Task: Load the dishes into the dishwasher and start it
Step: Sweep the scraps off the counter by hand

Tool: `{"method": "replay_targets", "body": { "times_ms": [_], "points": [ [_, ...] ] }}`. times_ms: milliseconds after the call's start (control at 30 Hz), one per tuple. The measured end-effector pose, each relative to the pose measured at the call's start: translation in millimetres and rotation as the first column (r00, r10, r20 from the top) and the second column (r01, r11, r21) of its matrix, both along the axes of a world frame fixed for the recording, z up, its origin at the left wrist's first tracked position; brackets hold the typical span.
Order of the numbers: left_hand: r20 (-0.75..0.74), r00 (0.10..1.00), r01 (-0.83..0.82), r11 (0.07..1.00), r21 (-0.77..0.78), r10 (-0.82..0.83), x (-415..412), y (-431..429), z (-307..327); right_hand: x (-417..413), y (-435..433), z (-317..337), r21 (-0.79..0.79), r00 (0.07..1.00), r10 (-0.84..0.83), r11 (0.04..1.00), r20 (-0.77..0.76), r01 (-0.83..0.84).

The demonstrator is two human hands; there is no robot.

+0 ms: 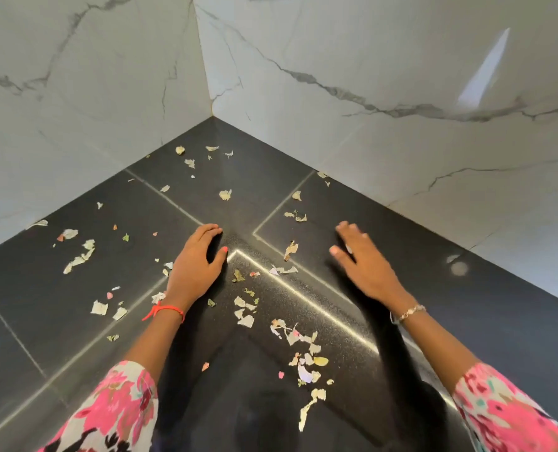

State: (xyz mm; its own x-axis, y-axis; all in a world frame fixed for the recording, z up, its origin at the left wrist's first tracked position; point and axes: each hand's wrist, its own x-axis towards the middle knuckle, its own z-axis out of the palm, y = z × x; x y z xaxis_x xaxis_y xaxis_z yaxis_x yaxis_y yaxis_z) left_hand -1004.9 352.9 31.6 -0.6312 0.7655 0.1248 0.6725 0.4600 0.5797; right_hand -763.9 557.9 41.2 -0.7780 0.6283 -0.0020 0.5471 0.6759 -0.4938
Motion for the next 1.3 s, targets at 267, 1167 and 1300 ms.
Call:
{"method": "replay_targets", "body": {
  "times_ms": [267, 1167, 1300],
  "points": [
    [-0.014, 0.999, -0.036, 0.999, -0.036, 0.036, 0.5, 1.6, -0.3, -45.9, 29.2, -2.4, 0.160, 0.979, -0.029, 0.987, 0.204, -0.004],
    [0.027, 0.997, -0.074, 0.997, 0.009, 0.073, -0.5, 0.8, 2.1, -138.0, 4.7, -3.7, 0.196, 0.933, 0.288, 0.923, 0.216, -0.330],
    [0.201, 0.977, -0.101, 0.986, 0.133, 0.073, -8.0, 2.0, 6.3, -139.5, -66.2, 11.8, -0.107, 0.814, 0.581, 0.810, 0.017, -0.576]
  ]
}}
